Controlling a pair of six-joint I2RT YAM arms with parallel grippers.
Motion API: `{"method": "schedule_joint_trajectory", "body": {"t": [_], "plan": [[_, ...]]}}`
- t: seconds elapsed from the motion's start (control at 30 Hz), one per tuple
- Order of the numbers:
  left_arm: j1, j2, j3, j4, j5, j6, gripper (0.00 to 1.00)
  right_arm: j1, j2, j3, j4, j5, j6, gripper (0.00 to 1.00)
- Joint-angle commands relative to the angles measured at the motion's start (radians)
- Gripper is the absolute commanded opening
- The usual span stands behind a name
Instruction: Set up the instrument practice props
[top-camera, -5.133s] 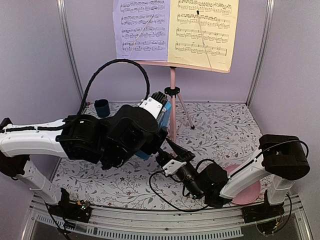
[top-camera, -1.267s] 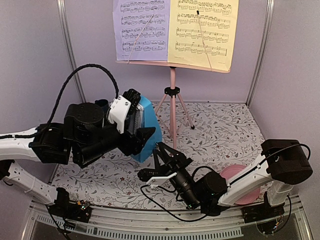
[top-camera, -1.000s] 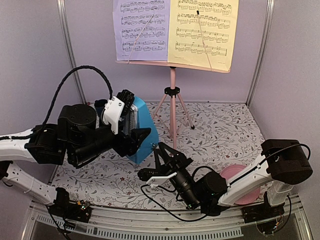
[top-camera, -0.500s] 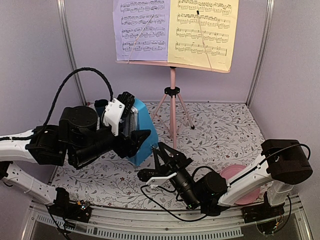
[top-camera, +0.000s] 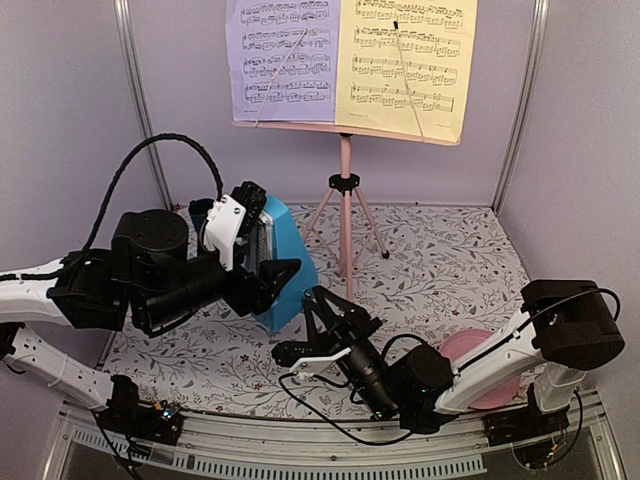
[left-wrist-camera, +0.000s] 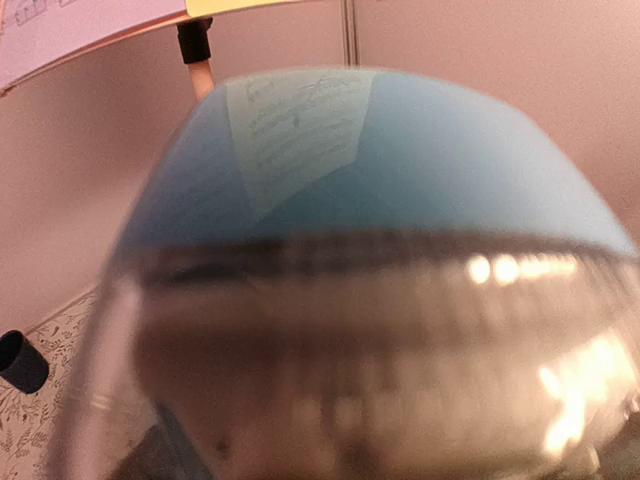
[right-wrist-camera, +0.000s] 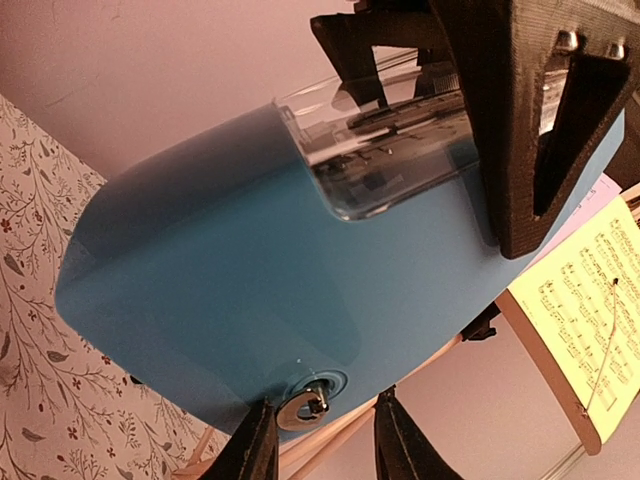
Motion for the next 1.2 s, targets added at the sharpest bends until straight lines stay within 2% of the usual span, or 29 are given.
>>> {"method": "schedule_joint_trajectory", "body": {"t": [0.0, 0.63, 0.7, 0.93, 1.17], "plan": [[0.013, -0.025, 0.044, 0.094, 0.031, 0.001, 0.3, 0.008, 0.0, 0.031, 0.284, -0.001, -0.013, 0.34], [0.019, -0.012, 0.043, 0.076, 0.009, -0.012, 0.3, 0.009, -0.048, 0.026, 0.284, 0.001, -0.038, 0.2], [0.02, -0.011, 0.043, 0.076, 0.01, -0.01, 0.3, 0.009, -0.046, 0.025, 0.284, 0.001, -0.035, 0.16], [0.031, -0.011, 0.04, 0.078, 0.018, -0.004, 0.3, 0.009, -0.06, 0.013, 0.284, 0.0, -0.035, 0.09], [0.034, -0.007, 0.029, 0.097, 0.038, 0.002, 0.29, 0.009, -0.063, 0.0, 0.284, -0.002, -0.024, 0.09]]}}
